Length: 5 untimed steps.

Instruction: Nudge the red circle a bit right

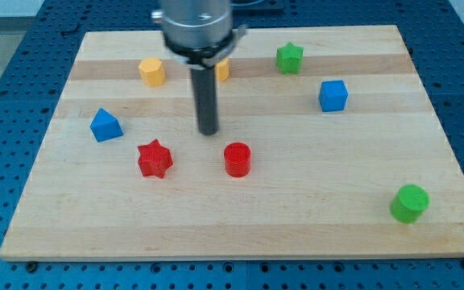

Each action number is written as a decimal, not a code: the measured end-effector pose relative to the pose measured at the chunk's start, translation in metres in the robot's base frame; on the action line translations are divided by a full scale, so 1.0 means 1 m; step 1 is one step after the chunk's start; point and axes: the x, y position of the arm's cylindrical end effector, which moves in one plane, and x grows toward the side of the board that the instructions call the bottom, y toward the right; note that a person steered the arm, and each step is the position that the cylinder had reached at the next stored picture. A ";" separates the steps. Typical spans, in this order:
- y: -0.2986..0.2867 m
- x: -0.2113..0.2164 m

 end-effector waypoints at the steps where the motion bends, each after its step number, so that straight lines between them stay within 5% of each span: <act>1: -0.005 0.022; 3: 0.049 0.041; 5: 0.006 0.024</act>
